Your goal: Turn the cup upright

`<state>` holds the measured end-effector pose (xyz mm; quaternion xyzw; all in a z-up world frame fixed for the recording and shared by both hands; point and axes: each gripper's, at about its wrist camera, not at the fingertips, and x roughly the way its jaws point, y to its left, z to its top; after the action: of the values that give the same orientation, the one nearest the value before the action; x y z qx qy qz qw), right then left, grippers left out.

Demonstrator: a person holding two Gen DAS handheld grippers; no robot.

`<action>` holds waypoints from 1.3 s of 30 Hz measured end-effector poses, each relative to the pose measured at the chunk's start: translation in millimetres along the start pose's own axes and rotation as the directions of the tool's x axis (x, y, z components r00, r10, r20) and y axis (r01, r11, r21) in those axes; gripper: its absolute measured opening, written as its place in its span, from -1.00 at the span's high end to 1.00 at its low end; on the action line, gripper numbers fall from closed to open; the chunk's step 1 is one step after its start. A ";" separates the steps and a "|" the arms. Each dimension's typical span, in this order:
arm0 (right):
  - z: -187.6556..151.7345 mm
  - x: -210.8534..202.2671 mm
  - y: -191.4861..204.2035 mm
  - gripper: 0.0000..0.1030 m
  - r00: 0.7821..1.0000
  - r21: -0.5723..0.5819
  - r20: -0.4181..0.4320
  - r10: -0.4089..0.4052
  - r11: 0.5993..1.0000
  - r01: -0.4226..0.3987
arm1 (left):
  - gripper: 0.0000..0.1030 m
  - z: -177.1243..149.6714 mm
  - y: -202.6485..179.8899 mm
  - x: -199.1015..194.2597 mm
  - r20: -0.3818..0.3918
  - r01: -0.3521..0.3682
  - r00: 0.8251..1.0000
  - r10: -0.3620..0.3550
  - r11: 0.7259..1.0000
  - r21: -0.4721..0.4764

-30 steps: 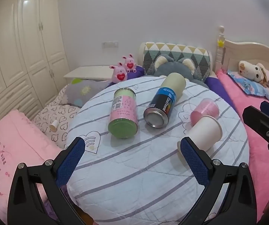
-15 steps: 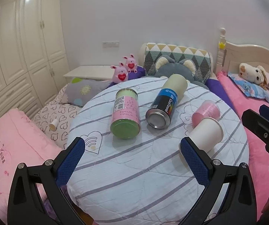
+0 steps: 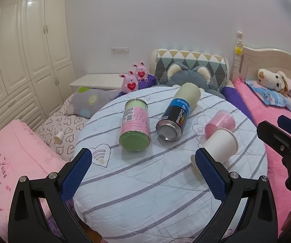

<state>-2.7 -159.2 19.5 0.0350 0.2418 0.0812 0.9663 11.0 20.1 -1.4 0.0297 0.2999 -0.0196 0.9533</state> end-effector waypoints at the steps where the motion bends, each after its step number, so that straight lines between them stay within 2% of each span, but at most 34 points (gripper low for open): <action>1: -0.3 -0.4 -0.3 -0.58 1.000 -0.001 0.000 -0.001 1.000 0.001 | -0.99 0.1 -0.1 -0.8 0.002 0.000 1.000 0.000 1.000 0.000; 39: 0.9 -7.9 -2.4 -0.58 1.000 0.008 0.007 -0.007 1.000 0.007 | -0.99 -1.2 -5.8 -5.5 -0.001 0.008 1.000 -0.008 1.000 0.019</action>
<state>-8.7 -163.0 23.7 0.0380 0.2388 0.0767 0.9673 5.5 14.5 0.5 0.0375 0.3002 -0.0265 0.9528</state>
